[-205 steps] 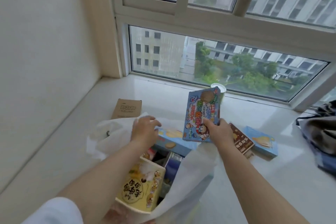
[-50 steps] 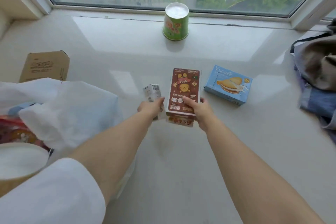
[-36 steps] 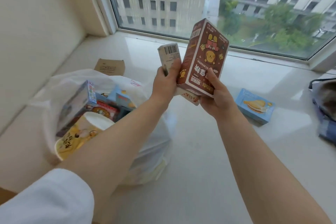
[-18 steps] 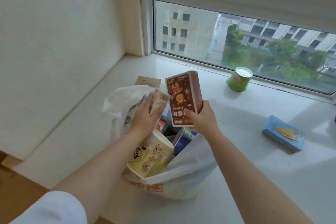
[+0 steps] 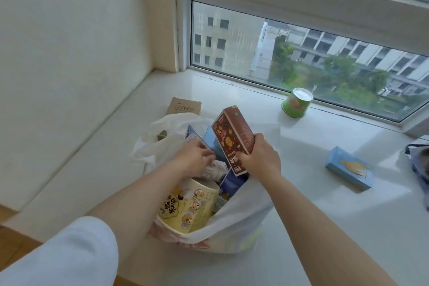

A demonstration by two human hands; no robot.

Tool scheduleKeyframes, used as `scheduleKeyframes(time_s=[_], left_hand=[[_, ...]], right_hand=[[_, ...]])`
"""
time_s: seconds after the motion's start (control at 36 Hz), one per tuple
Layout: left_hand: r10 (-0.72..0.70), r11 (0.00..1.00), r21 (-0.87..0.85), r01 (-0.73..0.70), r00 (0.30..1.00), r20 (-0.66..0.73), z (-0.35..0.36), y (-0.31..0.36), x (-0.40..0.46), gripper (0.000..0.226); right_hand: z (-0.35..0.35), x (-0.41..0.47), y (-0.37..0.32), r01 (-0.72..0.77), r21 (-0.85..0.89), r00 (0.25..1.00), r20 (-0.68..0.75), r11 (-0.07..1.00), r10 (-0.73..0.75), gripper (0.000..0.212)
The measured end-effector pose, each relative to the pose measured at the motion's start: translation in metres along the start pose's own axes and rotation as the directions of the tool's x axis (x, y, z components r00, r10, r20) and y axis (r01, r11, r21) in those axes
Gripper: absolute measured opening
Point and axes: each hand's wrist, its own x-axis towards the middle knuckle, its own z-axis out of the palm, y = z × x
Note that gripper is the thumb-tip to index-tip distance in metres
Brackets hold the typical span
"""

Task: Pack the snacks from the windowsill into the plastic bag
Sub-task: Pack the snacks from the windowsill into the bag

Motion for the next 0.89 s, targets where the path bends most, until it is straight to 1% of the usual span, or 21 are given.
scheduleKeyframes(time_s=[0.03,0.06,0.08,0.11,0.14,0.19,0.22,0.25,0.28,0.33,0.36,0.39,0.44,0.47,0.56,0.64,0.67,0.72,0.78,0.83,0.89], left_hand=[[-0.012,1.000,-0.001,0.012,0.985,-0.174,-0.002,-0.005,-0.005,0.036],[-0.027,0.995,0.078,0.058,0.937,-0.347,-0.004,-0.011,-0.010,0.037],[-0.052,0.977,0.158,0.141,0.882,-0.468,-0.004,-0.020,-0.017,0.044],[-0.114,0.953,0.182,0.242,0.844,-0.524,-0.004,-0.030,-0.024,0.056],[-0.223,0.928,0.154,0.340,0.837,-0.500,-0.004,-0.038,-0.031,0.070],[-0.458,0.869,0.026,0.494,0.824,-0.333,-0.003,-0.051,-0.040,0.091],[-0.536,0.838,-0.036,0.544,0.810,-0.240,-0.001,-0.056,-0.043,0.095],[-0.584,0.812,-0.097,0.576,0.793,-0.175,0.001,-0.060,-0.044,0.092],[-0.609,0.792,-0.150,0.591,0.781,-0.141,0.002,-0.065,-0.044,0.081],[-0.651,0.752,-0.257,0.608,0.745,-0.144,-0.001,-0.076,-0.045,0.047],[-0.689,0.707,-0.347,0.617,0.712,-0.137,-0.005,-0.083,-0.045,0.036],[-0.717,0.653,-0.453,0.607,0.687,-0.115,-0.010,-0.090,-0.045,0.032],[-0.744,0.542,-0.652,0.530,0.663,-0.079,-0.022,-0.099,-0.050,0.029],[-0.746,0.512,-0.704,0.492,0.661,-0.080,-0.027,-0.100,-0.054,0.027],[-0.711,0.511,-0.741,0.435,0.699,-0.080,-0.032,-0.098,-0.056,0.028],[-0.691,0.494,-0.774,0.397,0.719,-0.071,-0.035,-0.094,-0.052,0.030],[-0.682,0.507,-0.765,0.397,0.727,-0.075,-0.037,-0.094,-0.051,0.029],[-0.666,0.557,-0.713,0.425,0.742,-0.078,-0.040,-0.096,-0.053,0.026],[-0.657,0.588,-0.671,0.451,0.751,-0.071,-0.039,-0.103,-0.056,0.029],[-0.655,0.597,-0.652,0.467,0.753,-0.061,-0.036,-0.110,-0.058,0.034],[-0.644,0.616,-0.631,0.472,0.763,-0.058,-0.034,-0.113,-0.059,0.037]], right_hand=[[-0.001,0.000,-0.002,-0.004,0.039,1.000,-0.007,0.999,0.004,0.046],[-0.001,0.000,-0.005,-0.010,0.092,1.000,-0.011,0.996,0.011,0.045],[0.000,0.001,-0.007,-0.016,0.148,1.000,-0.007,0.989,0.017,0.045],[0.000,0.001,-0.011,-0.011,0.193,1.000,0.000,0.981,0.011,0.046],[0.002,0.000,-0.015,0.006,0.215,1.000,0.004,0.977,-0.007,0.046],[0.007,-0.001,-0.023,0.067,0.201,0.998,-0.003,0.977,-0.068,0.047],[0.010,-0.003,-0.027,0.105,0.180,0.994,-0.009,0.978,-0.105,0.048],[0.014,-0.004,-0.030,0.150,0.157,0.989,-0.021,0.976,-0.149,0.047],[0.016,-0.005,-0.033,0.199,0.131,0.980,-0.034,0.971,-0.196,0.047],[0.019,-0.007,-0.038,0.356,0.004,0.931,-0.085,0.935,-0.354,0.045],[0.020,-0.006,-0.038,0.468,-0.119,0.873,-0.095,0.876,-0.479,0.045],[0.022,-0.004,-0.037,0.560,-0.250,0.799,-0.091,0.790,-0.595,0.045],[0.025,0.004,-0.034,0.644,-0.455,0.667,-0.059,0.615,-0.743,0.050],[0.025,0.007,-0.035,0.667,-0.498,0.633,-0.012,0.554,-0.774,0.053],[0.024,0.013,-0.054,0.729,-0.552,0.546,0.112,0.405,-0.830,0.058],[0.036,0.001,-0.091,0.801,-0.550,0.489,0.376,0.236,-0.787,0.058],[0.046,-0.004,-0.101,0.821,-0.519,0.504,0.464,0.238,-0.729,0.058],[0.066,-0.012,-0.113,0.829,-0.436,0.552,0.535,0.350,-0.640,0.056],[0.085,-0.019,-0.114,0.824,-0.328,0.566,0.526,0.462,-0.635,0.053],[0.095,-0.022,-0.112,0.812,-0.230,0.569,0.520,0.537,-0.637,0.054],[0.094,-0.020,-0.114,0.769,-0.157,0.599,0.515,0.619,-0.613,0.057]])
